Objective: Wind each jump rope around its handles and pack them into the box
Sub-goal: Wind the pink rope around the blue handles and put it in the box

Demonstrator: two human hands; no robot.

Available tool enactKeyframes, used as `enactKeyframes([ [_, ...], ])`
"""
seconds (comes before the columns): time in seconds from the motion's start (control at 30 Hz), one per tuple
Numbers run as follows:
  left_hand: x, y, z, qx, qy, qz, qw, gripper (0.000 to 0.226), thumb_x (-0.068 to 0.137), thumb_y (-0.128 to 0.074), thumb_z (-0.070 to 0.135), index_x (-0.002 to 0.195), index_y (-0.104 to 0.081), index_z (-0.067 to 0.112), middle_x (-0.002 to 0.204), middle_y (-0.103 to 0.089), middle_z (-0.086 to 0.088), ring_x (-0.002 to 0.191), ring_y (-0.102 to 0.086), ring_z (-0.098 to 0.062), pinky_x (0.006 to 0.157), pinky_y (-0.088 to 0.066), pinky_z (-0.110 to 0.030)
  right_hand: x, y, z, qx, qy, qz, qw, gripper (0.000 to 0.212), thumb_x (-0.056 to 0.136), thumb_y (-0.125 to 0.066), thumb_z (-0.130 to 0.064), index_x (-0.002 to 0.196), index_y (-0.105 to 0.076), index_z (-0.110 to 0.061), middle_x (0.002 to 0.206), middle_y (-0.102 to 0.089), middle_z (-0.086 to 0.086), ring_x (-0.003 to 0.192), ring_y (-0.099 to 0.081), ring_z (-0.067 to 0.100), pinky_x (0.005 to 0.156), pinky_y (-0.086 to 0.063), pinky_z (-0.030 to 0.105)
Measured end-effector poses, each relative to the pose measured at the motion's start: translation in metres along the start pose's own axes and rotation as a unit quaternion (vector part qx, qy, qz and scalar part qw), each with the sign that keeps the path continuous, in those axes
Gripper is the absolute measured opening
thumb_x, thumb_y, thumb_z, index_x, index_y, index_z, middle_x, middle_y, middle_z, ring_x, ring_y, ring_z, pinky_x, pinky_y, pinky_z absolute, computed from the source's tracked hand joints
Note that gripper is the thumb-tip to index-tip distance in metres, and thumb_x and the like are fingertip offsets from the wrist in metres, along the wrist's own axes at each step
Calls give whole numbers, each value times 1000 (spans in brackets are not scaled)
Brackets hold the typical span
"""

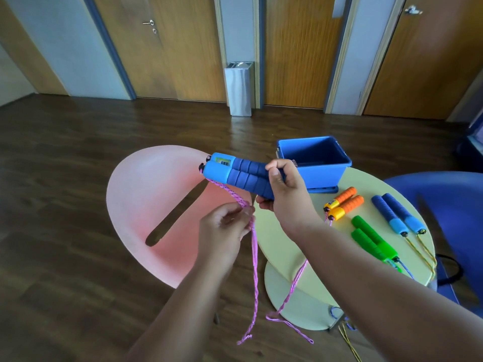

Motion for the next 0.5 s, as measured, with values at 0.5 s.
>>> enactKeyframes([
  [0.5,6,-19,-20,-7,24,-22,999,7,88,-75,-4,82,-78,-4,79,-75,-22,73,-75,-31,78,-64,-41,-16,20,30,-117,66,-13,991,15,111,-35,-25,109,-49,-20,97,-53,-7,77,-55,18,64,-53,45],
])
Point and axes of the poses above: each hand's wrist, its own x-axis towards the middle knuckle, its own y-axis out of the back of the hand, z = x × y, the point moved 8 cm from there along x, towards the middle knuckle
